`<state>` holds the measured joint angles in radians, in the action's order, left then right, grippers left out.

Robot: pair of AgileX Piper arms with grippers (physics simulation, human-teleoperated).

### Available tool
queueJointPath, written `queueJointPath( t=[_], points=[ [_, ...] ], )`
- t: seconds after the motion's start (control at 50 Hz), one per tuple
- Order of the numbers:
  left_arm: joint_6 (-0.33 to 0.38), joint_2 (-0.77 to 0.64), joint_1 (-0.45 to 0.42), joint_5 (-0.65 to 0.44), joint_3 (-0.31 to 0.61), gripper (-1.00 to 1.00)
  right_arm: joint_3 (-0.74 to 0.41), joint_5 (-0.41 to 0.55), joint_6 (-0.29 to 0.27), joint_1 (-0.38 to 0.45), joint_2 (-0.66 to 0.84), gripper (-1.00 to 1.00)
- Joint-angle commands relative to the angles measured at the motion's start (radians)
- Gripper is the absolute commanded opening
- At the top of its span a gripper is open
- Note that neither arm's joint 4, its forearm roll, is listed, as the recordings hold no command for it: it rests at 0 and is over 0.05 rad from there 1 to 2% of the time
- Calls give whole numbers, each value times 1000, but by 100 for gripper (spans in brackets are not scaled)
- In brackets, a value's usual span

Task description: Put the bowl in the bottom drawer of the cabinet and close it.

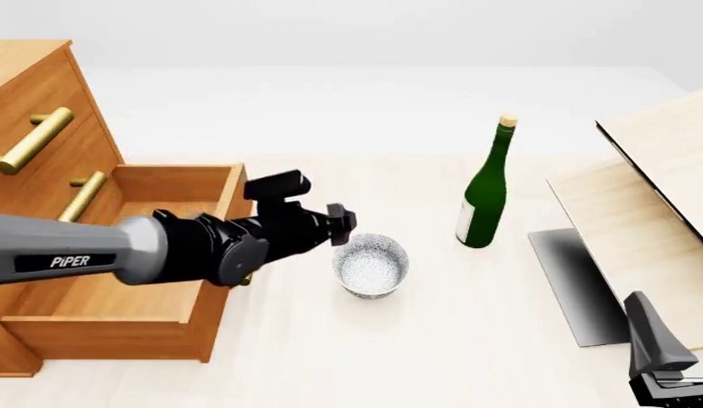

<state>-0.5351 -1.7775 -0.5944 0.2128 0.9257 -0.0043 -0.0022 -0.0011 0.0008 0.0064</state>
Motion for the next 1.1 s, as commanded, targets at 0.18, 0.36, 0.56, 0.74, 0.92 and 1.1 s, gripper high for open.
queueJointPath(
  t=[0.18, 0.36, 0.56, 0.74, 0.92, 1.1],
  points=[
    [-36, -61, 5, 42, -5, 100, 0, 0, 0, 0, 0, 100],
    [-62, -76, -4, 71, -22, 100, 0, 0, 0, 0, 0, 100],
    [-97, -90, -21, 113, -46, 100, 0, 0, 0, 0, 0, 100],
    [-101, -104, -25, 121, -44, 100, 0, 0, 0, 0, 0, 100],
    [-113, -125, -34, 133, -40, 100, 0, 0, 0, 0, 0, 100],
    [-126, -148, -41, 149, -40, 100, 0, 0, 0, 0, 0, 100]
  ],
)
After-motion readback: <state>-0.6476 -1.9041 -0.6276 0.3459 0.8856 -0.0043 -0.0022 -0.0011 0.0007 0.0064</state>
